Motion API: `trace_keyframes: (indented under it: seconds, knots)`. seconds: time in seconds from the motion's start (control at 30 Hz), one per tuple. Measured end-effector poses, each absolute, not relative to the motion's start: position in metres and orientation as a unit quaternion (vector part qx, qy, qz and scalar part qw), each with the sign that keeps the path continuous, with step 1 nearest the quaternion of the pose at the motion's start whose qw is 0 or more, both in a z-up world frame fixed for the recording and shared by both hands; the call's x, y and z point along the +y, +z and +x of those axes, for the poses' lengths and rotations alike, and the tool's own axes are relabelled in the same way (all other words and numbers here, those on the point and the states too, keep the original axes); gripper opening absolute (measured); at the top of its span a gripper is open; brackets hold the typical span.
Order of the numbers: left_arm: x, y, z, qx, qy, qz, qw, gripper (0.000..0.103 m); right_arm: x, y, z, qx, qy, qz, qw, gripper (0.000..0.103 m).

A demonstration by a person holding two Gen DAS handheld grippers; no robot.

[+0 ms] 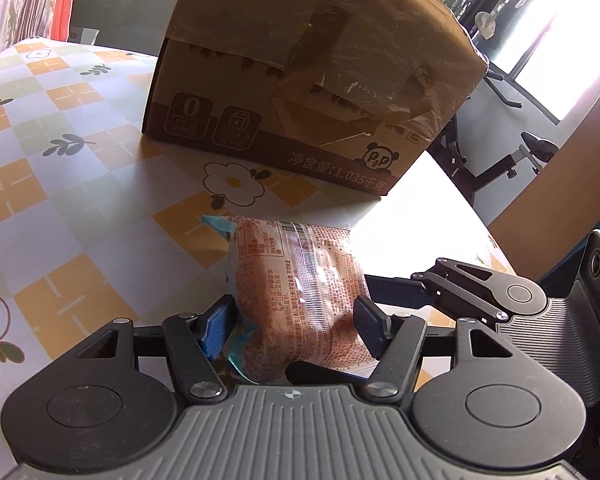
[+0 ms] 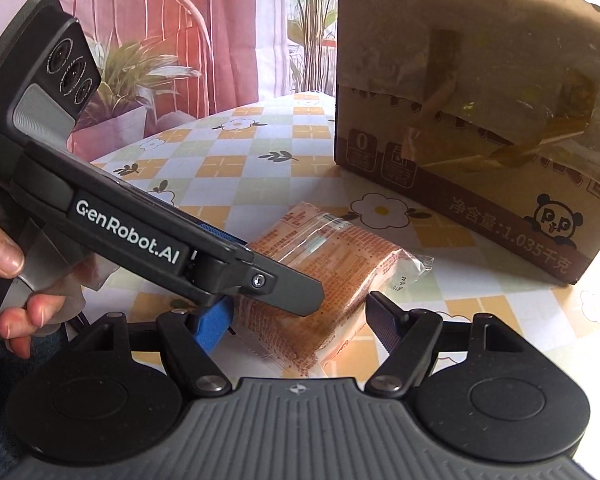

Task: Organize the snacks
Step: 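Lift the bread pack over the box with the left tool and open it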

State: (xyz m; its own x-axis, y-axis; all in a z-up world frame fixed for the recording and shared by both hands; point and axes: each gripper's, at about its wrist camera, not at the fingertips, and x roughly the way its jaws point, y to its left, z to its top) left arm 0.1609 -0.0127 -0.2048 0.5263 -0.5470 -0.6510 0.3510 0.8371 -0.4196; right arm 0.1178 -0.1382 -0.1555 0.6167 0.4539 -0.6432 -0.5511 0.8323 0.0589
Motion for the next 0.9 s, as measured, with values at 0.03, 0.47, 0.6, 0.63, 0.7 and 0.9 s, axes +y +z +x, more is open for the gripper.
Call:
trace_keyframes:
  seconds: [0.03,0.47,0.6,0.63,0.7,0.9]
  knots:
    - [-0.013,-0.204,0.161,0.412,-0.259,-0.117,0.866,0.067,-0.139,-0.155,0.117,0.335,0.279,-0.071,0.897,0.072]
    - [-0.018,-0.161,0.167,0.371,-0.269,-0.103,0.883,0.067,-0.144,-0.125,0.116,0.297,0.263,-0.075,0.915,0.071]
    - [-0.024,-0.118,0.177,0.327,-0.279,-0.100,0.897,0.066,-0.151,-0.088,0.123,0.256,0.252,-0.092,0.929,0.071]
    - [-0.026,-0.105,0.180,0.313,-0.282,-0.099,0.901,0.066,-0.153,-0.077,0.125,0.243,0.248,-0.097,0.933,0.071]
    - [-0.028,-0.080,0.186,0.288,-0.290,-0.097,0.908,0.066,-0.155,-0.055,0.129,0.219,0.241,-0.107,0.939,0.071]
    - [-0.040,-0.022,0.221,0.246,-0.304,-0.104,0.914,0.066,-0.167,0.007,0.155,0.164,0.230,-0.138,0.949,0.071]
